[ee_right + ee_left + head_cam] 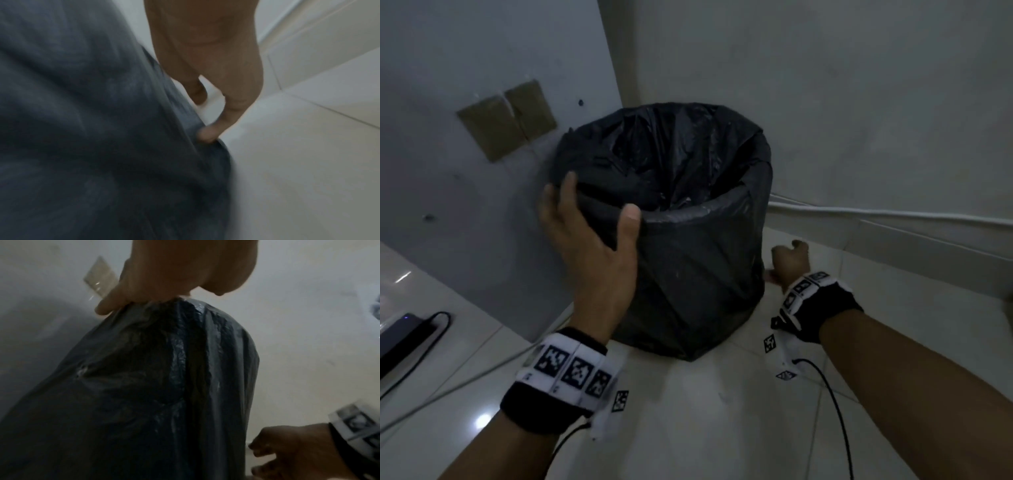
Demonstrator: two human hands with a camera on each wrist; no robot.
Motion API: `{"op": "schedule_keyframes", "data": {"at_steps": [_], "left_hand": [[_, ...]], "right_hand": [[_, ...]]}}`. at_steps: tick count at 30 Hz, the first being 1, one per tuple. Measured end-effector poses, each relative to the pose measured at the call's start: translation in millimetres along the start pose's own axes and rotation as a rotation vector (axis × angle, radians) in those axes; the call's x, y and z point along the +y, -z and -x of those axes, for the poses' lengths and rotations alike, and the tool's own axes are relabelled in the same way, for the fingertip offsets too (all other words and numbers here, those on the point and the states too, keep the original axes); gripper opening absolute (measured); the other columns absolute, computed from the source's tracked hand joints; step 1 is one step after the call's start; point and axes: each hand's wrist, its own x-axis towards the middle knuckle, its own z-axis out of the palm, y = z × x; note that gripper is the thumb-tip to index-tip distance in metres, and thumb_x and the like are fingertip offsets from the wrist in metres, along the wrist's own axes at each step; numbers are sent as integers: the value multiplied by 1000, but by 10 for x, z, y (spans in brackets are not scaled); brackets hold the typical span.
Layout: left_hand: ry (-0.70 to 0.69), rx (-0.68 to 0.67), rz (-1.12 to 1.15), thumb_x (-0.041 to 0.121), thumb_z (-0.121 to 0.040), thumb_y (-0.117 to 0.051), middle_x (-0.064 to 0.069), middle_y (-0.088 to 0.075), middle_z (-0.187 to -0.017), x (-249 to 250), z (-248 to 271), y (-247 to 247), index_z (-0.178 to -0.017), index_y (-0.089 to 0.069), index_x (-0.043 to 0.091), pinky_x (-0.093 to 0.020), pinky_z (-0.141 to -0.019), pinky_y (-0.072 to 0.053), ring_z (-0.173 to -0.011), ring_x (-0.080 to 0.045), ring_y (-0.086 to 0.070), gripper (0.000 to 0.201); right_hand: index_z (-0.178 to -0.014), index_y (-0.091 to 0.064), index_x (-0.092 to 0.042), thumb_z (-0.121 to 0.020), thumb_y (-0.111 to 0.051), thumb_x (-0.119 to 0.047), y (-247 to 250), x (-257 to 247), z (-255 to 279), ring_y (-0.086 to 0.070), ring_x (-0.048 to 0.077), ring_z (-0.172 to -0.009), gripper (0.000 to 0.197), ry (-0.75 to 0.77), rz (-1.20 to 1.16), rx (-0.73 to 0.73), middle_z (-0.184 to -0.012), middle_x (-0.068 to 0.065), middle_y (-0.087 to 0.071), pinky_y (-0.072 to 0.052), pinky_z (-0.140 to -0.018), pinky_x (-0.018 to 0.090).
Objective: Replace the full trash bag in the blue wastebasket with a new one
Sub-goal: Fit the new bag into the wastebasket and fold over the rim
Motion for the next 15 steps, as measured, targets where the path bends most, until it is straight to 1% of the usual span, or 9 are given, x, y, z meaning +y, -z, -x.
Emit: {"op": "schedule_keyframes", "data": {"at_steps": [2, 3, 5, 7, 10, 11, 13, 14, 15], "left_hand": [[182, 22, 168, 61, -88, -49, -5, -17, -158, 8, -105, 12, -152, -12, 19, -39, -120, -19, -145, -19, -19, 86], [263, 15, 237, 57, -89, -52, -2, -18, -158, 18, -158, 6, -153, -8, 19, -37, -119, -19, -144, -16, -21, 86], [377, -7, 353, 49, -89, -58, 2, -19, -158, 57, -241, -30, -154, -4, 21, -34, -118, -22, -142, -14, -25, 89], [449, -27, 419, 45, -88, -63, 3, -20, -158, 78, -284, -91, -153, 1, 25, -34, -117, -26, -140, -15, -29, 94], [528, -34, 514, 36, -85, -68, 2, -31, -153, 21, -339, -145, -153, -4, 31, -38, -114, -32, -133, -18, -39, 94], [547, -47, 542, 33, -81, -70, 2, -37, -149, -4, -358, -145, -152, -9, 32, -40, -112, -35, -129, -19, -43, 93], [570, -84, 569, 29, -71, -70, 2, -46, -141, -56, -408, -121, -148, -22, 35, -43, -107, -42, -121, -20, -50, 92], [576, -102, 564, 27, -67, -69, 2, -50, -137, -74, -441, -95, -146, -28, 35, -45, -103, -44, -118, -21, -53, 89], [583, -121, 550, 26, -66, -69, 2, -52, -134, -103, -491, -68, -143, -33, 33, -47, -101, -46, -115, -23, -55, 85]], "right_hand": [[-131, -43, -15, -96, -45, -27, 12, -360, 193, -59, 36, -98, 38, 84, -79, -61, -117, 11, -51, -55, -80, 48], [-122, -46, -17, -98, -41, -34, 8, -570, 308, -59, 35, -99, 29, 101, -125, -113, -114, 9, -53, -54, -79, 46], [-114, -48, -23, -99, -34, -41, -15, -911, 498, -58, 28, -94, 27, 151, -212, -206, -103, 3, -55, -52, -78, 40], [-104, -56, -23, -98, -35, -41, -57, -1093, 668, -59, 25, -90, 28, 207, -121, -287, -99, 2, -60, -49, -75, 37], [-99, -59, -19, -92, -42, -44, -62, -1180, 815, -60, 31, -99, 31, 240, 63, -304, -109, 8, -61, -52, -78, 42], [-102, -58, -17, -88, -44, -45, -52, -1183, 805, -61, 32, -98, 34, 233, 81, -294, -112, 10, -61, -53, -75, 43], [-125, -52, -14, -87, -48, -41, 4, -1198, 845, -60, 30, -97, 47, 263, 101, -287, -123, 9, -58, -55, -64, 37], [-139, -41, -15, -90, -49, -35, 50, -1209, 853, -57, 27, -98, 53, 283, 111, -285, -125, 4, -54, -54, -63, 34], [-147, -29, -18, -93, -49, -28, 96, -1212, 833, -54, 24, -99, 59, 289, 114, -291, -120, 1, -50, -52, -66, 34]]}}
